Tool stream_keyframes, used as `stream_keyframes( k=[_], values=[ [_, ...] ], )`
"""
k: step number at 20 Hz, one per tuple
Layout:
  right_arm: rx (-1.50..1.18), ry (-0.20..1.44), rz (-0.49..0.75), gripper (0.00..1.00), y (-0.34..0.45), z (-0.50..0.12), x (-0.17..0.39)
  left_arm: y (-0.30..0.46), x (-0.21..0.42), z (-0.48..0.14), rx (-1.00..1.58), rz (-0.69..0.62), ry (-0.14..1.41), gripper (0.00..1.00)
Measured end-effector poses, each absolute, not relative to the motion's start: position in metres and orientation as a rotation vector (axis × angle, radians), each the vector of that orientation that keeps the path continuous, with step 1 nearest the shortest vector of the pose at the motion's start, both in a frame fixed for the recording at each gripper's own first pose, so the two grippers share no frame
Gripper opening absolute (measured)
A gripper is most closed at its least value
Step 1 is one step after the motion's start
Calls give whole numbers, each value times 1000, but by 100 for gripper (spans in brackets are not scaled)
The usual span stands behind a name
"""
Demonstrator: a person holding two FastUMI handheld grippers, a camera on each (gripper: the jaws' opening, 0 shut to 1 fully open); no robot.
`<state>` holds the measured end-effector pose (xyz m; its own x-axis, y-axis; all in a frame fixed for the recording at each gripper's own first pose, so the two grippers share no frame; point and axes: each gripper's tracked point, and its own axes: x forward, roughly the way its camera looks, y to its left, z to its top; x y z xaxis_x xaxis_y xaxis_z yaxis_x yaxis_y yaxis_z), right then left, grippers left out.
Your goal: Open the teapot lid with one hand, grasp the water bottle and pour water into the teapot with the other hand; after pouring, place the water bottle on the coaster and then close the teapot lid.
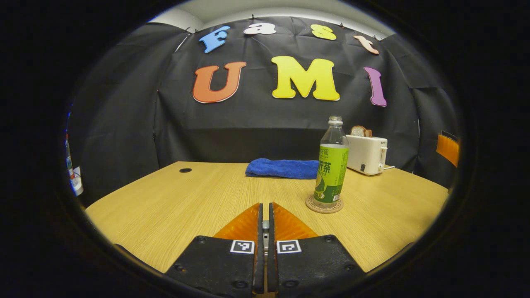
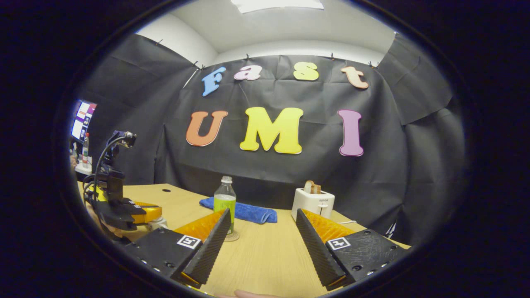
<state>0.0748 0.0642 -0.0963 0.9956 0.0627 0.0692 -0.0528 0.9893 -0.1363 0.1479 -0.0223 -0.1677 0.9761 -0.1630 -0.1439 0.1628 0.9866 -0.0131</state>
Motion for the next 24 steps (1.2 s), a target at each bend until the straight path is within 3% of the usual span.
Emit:
stream_keyframes(
  k=[6,7,12,13,15,24],
  values=[
    [-104,-69,45,94,50,-88,73,-28,141,-165,7,-150,200,12],
    [-99,-67,43,96,48,-87,72,-25,139,-161,13,-134,196,30],
    [-85,-52,50,97,43,-85,67,-36,123,-142,55,-144,189,69],
    [-83,-50,50,97,43,-84,66,-36,118,-133,63,-139,177,82],
    [-86,-41,43,94,42,-81,63,-39,104,-113,72,-143,152,98],
    [-91,1,19,96,47,-61,35,-27,41,-48,27,-124,98,99]
  ],
)
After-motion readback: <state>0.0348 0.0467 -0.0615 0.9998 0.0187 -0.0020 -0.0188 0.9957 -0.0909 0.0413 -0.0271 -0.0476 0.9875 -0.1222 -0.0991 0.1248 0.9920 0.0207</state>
